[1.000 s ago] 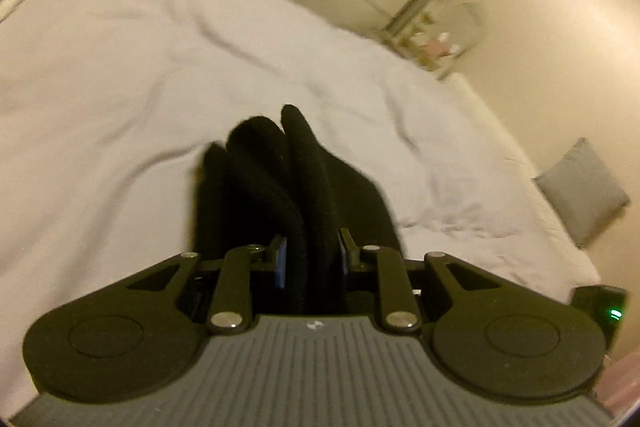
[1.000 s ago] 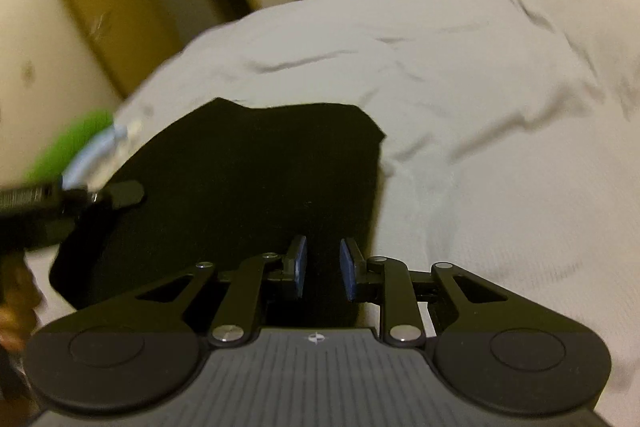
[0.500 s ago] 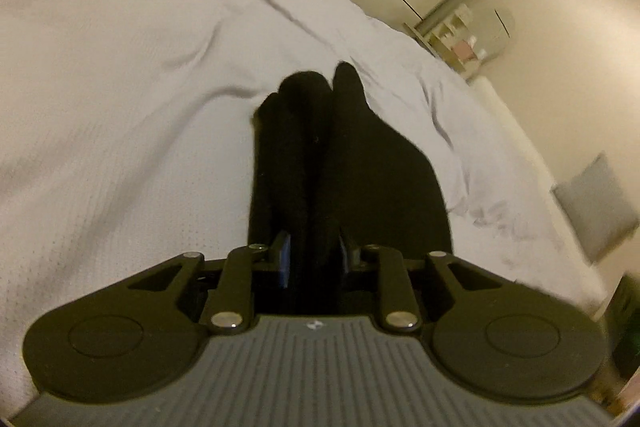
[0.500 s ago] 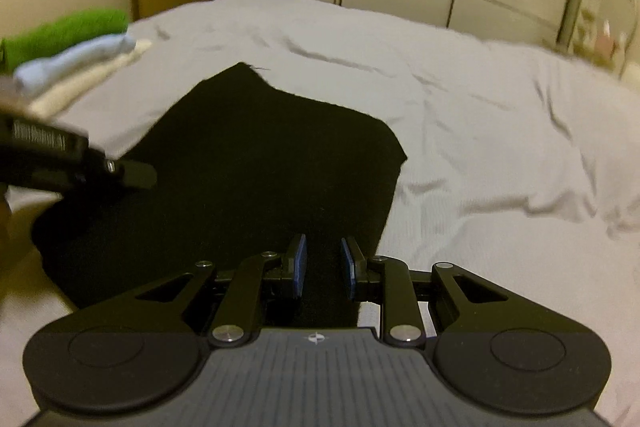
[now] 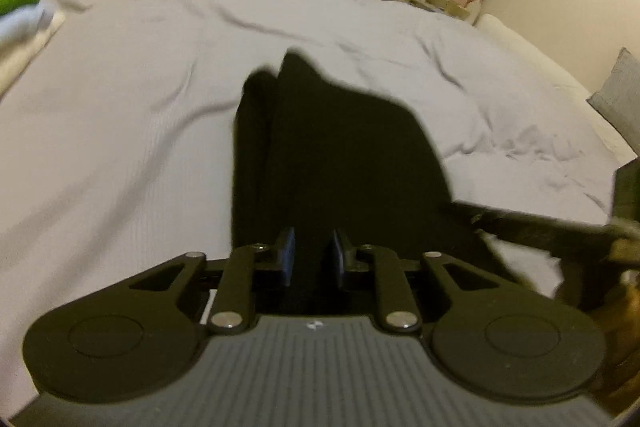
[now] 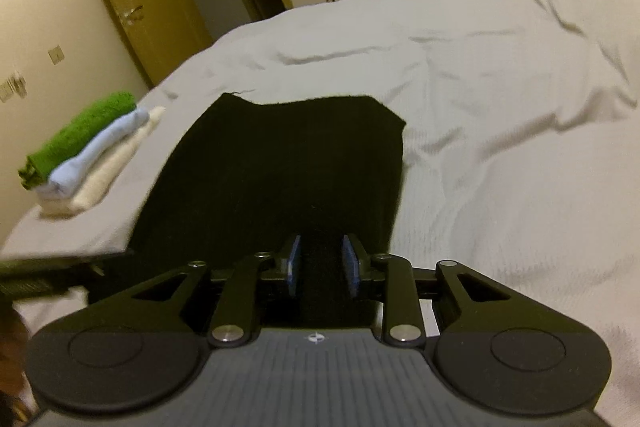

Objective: Fold clothes

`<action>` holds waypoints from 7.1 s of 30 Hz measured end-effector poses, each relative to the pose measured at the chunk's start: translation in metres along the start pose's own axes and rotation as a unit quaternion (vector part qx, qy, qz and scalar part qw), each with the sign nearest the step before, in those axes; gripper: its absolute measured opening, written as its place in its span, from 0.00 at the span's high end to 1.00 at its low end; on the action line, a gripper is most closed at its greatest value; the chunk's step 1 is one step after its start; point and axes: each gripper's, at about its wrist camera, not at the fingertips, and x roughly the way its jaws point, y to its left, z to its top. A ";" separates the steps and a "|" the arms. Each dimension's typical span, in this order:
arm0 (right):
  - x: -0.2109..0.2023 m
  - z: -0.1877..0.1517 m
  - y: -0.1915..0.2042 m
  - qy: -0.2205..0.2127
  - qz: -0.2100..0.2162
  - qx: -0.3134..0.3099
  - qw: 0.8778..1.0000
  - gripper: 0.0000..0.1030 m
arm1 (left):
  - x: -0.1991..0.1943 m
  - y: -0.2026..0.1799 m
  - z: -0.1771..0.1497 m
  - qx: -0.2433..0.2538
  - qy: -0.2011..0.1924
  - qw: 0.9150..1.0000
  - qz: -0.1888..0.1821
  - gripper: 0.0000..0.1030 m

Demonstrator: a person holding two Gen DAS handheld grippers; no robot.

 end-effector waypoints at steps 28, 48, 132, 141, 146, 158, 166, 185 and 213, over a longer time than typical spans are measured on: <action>-0.012 -0.014 0.004 0.010 0.003 -0.004 1.000 0.64 | 0.002 -0.002 0.002 -0.008 0.015 1.000 0.025 0.84; -0.043 -0.003 0.010 -0.027 -0.024 -0.027 0.999 0.54 | -0.005 -0.013 0.016 0.023 0.022 0.999 0.033 0.86; -0.149 -0.057 0.078 0.027 -0.118 -0.086 0.989 0.02 | -0.137 -0.144 -0.062 0.058 -0.007 0.971 0.230 0.17; -0.181 -0.062 0.061 0.009 -0.093 -0.059 0.994 0.02 | -0.164 -0.184 -0.072 0.079 -0.031 0.962 0.258 0.05; -0.189 -0.068 0.059 0.010 -0.088 -0.058 0.994 0.02 | -0.174 -0.195 -0.081 0.080 -0.031 0.961 0.264 0.02; -0.198 -0.082 0.063 0.029 -0.089 -0.071 0.993 0.02 | -0.192 -0.202 -0.102 0.068 -0.027 0.964 0.257 0.01; -0.198 -0.087 0.075 0.034 -0.094 -0.093 0.991 0.01 | -0.209 -0.190 -0.111 0.051 -0.038 0.964 0.260 0.01; -0.122 -0.074 -0.007 0.088 -0.007 0.113 0.990 0.01 | -0.146 -0.050 -0.075 -0.168 0.002 0.984 0.058 0.02; 0.029 -0.018 -0.082 0.046 0.176 0.301 0.936 0.31 | 0.034 0.085 -0.019 -0.343 0.049 0.925 -0.157 0.30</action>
